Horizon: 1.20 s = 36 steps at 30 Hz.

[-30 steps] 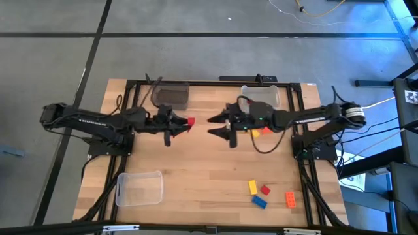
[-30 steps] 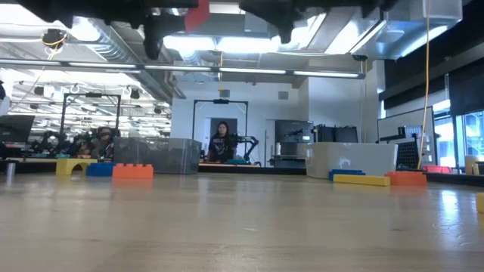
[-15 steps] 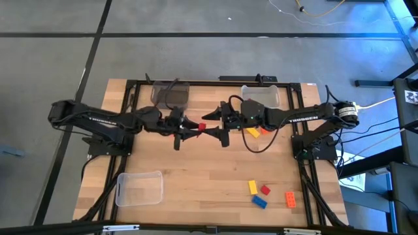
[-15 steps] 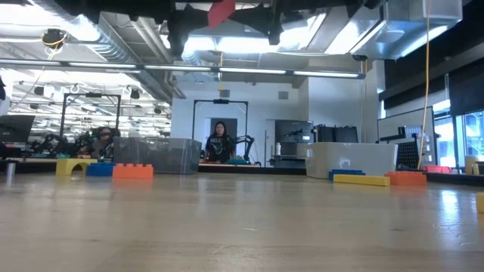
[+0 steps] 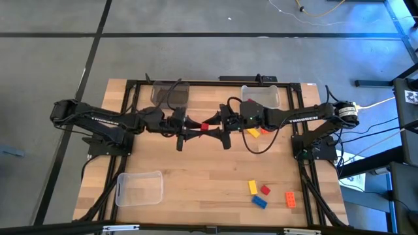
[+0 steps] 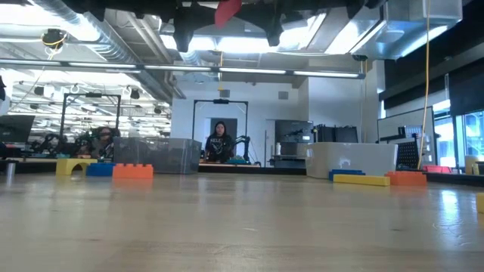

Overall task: Sort & place blocks by color
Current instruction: Put the red triangular block into the gray bin

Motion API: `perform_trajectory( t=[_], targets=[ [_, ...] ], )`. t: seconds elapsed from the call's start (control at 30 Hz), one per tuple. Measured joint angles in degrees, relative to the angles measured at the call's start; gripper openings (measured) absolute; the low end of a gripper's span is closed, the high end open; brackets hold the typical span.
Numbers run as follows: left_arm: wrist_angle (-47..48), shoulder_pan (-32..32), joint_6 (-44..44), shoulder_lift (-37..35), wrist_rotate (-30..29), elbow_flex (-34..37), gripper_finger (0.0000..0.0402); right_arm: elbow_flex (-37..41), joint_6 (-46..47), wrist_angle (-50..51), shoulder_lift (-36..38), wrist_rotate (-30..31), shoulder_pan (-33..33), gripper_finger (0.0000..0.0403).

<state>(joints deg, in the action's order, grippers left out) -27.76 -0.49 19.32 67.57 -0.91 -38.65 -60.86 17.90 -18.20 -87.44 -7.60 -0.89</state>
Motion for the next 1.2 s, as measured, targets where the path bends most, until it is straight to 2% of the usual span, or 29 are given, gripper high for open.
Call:
perform_trajectory(
  t=[0.2, 0.37, 0.53, 0.67, 0.9, 1.0, 1.1, 1.2],
  targets=[
    [-0.02, -0.02, -0.09, -0.02, -0.17, 0.0, 0.0118, 0.0, 0.0, 0.12, 0.0, -0.24, -0.02, 0.0134],
    [0.03, -0.02, 1.22, -0.02, 0.14, 0.0, 0.0122, 0.02, 0.08, 0.14, 0.0, -0.84, -0.04, 0.0133],
    [1.0, 0.79, 0.8, -1.06, 1.71, 0.0, 0.0179, 0.04, -0.76, 3.44, 1.28, -2.83, -0.55, 0.0133],
    [6.45, 3.05, 0.22, -6.45, 2.04, -0.14, 0.0203, 0.04, -2.9, 12.16, 5.2, -3.0, -1.92, 0.0133],
    [20.32, 5.66, -3.05, -15.67, 1.67, 0.02, 0.0204, 1.23, -6.25, 30.04, 14.38, -2.53, -3.08, 0.0133],
    [19.56, 5.68, -3.39, -18.7, 1.48, 1.61, 0.0205, 5.27, -5.87, 31.76, 19.04, -1.66, -3.04, 0.0133],
    [14.87, 5.44, -2.5, -21.22, 0.33, 5.47, 0.0205, 11.01, -3.15, 30.95, 24.45, 0.07, -3.06, 0.0133],
    [8.97, 4.96, -0.5, -23.15, 0.05, 9.62, 0.0205, 16.97, 0.15, 26.49, 29.97, 1.77, -2.77, 0.0133]
  ],
)
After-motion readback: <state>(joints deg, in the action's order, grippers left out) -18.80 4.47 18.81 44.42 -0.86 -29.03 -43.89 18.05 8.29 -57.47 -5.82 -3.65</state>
